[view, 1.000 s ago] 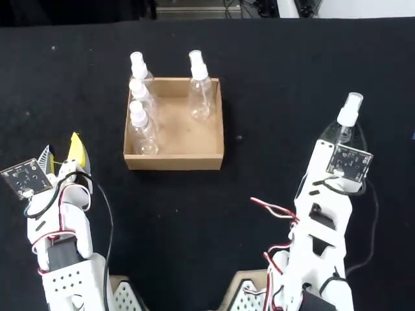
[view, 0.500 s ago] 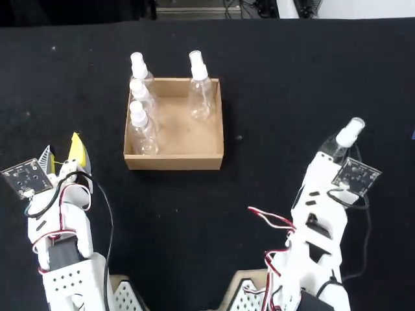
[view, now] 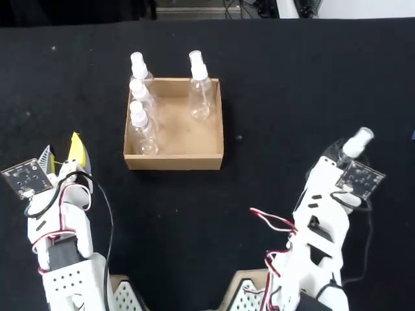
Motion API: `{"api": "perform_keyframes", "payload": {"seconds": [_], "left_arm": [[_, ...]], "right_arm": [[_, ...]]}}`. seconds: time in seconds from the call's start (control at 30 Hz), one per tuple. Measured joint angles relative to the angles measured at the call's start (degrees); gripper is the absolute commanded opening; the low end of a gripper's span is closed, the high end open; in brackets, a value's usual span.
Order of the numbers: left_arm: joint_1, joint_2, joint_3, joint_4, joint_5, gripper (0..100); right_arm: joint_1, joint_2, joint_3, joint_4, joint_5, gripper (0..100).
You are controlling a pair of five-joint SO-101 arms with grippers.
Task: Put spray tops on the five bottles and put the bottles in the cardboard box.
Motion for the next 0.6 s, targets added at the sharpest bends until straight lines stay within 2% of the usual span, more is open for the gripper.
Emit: {"api": "perform_keyframes", "payload": {"seconds": [0.43, 0.6], "left_arm": [[0.0, -0.09, 0.0, 0.0, 0.0, 19], [0.0, -0.09, 0.0, 0.0, 0.0, 19]], "right_arm": [[-0.09, 0.09, 0.0, 1.93, 0.0, 21.4], [-1.32, 0.09, 0.0, 2.73, 0.18, 6.7]]}}
